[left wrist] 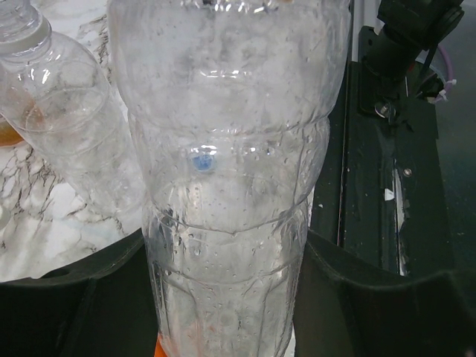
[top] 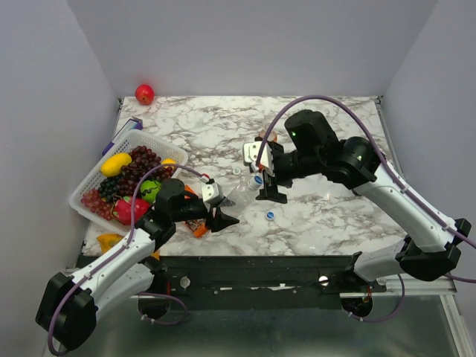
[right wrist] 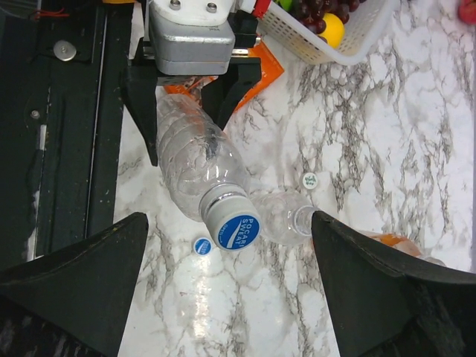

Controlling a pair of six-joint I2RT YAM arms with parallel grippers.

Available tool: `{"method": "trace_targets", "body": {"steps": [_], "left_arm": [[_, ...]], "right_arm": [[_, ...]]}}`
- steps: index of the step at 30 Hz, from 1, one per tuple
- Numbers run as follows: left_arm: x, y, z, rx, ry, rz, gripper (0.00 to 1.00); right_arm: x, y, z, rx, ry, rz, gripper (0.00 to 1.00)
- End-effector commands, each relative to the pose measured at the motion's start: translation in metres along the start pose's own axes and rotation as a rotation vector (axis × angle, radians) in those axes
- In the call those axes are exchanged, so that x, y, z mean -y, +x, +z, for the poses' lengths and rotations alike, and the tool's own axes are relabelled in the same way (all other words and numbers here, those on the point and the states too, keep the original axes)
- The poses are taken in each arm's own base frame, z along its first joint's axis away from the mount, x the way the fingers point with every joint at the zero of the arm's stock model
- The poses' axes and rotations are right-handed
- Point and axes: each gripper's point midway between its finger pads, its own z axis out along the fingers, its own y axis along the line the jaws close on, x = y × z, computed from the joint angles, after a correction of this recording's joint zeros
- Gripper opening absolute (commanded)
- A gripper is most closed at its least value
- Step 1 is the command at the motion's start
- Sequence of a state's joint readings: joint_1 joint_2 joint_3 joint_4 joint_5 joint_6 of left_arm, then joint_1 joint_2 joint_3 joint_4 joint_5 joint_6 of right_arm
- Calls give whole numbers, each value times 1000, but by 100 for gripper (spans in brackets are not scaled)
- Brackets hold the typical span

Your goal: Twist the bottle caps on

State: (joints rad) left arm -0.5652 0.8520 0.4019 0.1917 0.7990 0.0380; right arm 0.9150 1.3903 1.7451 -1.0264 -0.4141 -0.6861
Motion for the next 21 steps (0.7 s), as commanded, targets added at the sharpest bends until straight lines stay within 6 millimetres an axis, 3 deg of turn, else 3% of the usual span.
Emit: {"method": "trace_targets", "body": {"steps": [1,21], "left_arm": [[2,-21,2,44,18,37,0],[-12,-34,-2,120,-63,-19,0]], "right_arm": [[-11,1,2,17,-55,-23,98],[-24,28,12,-69,-120,-20,98]]}}
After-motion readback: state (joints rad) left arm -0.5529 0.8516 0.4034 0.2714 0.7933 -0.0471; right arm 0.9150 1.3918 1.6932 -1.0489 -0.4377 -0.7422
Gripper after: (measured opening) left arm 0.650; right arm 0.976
